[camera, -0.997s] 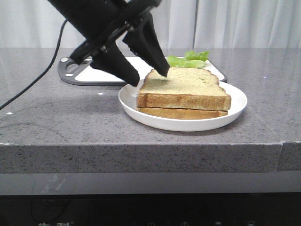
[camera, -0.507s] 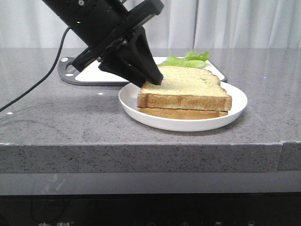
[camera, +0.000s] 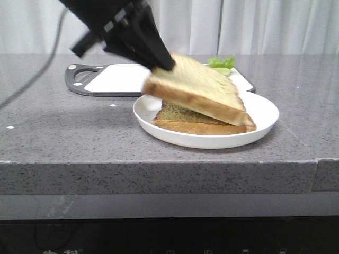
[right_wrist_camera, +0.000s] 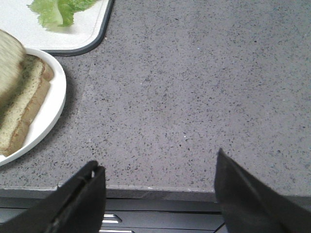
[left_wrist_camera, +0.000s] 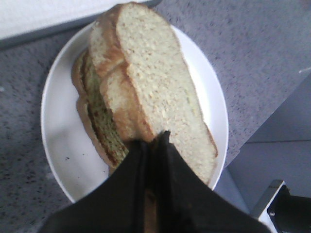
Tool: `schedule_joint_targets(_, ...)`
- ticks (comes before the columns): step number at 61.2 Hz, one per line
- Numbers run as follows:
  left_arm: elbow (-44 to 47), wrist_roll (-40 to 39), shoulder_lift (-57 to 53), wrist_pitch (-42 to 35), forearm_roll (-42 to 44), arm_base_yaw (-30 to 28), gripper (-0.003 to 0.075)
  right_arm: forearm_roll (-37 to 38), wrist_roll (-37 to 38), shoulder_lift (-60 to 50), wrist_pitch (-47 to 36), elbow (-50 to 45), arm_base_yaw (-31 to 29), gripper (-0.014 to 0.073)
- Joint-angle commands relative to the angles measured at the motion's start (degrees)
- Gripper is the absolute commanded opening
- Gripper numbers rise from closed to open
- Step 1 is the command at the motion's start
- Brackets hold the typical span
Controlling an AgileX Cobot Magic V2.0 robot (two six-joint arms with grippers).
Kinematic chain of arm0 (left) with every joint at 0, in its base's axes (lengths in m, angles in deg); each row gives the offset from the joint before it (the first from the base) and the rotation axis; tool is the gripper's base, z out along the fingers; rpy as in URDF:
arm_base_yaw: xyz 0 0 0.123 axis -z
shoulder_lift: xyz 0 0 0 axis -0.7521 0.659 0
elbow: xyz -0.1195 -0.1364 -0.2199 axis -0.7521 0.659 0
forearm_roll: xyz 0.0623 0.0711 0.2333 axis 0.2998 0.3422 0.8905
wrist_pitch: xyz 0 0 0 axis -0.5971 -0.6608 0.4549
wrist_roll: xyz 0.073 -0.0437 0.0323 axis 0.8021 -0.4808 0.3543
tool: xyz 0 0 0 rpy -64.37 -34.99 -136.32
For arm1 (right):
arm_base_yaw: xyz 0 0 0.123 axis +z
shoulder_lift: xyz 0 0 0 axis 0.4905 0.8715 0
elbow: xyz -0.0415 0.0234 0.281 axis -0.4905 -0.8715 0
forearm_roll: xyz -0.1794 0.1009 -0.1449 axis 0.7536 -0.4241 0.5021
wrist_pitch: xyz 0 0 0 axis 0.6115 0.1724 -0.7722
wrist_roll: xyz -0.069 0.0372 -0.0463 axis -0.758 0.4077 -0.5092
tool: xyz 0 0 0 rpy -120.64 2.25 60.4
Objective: Left arm grabs bread, right arm adds lettuce
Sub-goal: 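Lift the top bread slice with the left gripper off the plate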
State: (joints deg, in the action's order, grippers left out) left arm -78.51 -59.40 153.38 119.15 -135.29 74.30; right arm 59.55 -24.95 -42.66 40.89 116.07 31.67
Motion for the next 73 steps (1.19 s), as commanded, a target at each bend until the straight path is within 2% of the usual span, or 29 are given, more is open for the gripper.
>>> schedule_joint_targets(1,-1.72,0.69,-7.67,0.00,-1.86,-2.15,-0.0020,-0.18,-0.30,0.78,-4.37,1.91,-0.32,0.0498)
schedule_joint_targets(12,2.39,0.69,-18.11,-0.38,0.99,-5.95,-0.0020,-0.18,-0.30,0.78,-5.29,1.91,-0.32,0.0498)
schedule_joint_targets(27,15.34,0.69,-33.24,-1.07,4.38,-13.06,-0.0020,-0.24,-0.30,1.84,-9.93,1.98,-0.32,0.0498)
schedule_joint_targets(43,26.10,0.69,-45.31,-3.16,4.49,-18.30,-0.0020,-3.50,-1.46,11.93,-10.81,6.40,-0.32,0.0498)
schedule_joint_targets(52,27.33,0.69,-47.22,-3.64,4.63,-18.30,-0.0020,-8.28,-5.30,20.60,-10.75,12.20,-0.27,0.0498)
schedule_joint_targets(73,27.33,0.69,-46.95,-3.67,5.46,-18.30,-0.0020,-26.09,-18.38,43.65,-9.50,28.98,-0.47,0.0498)
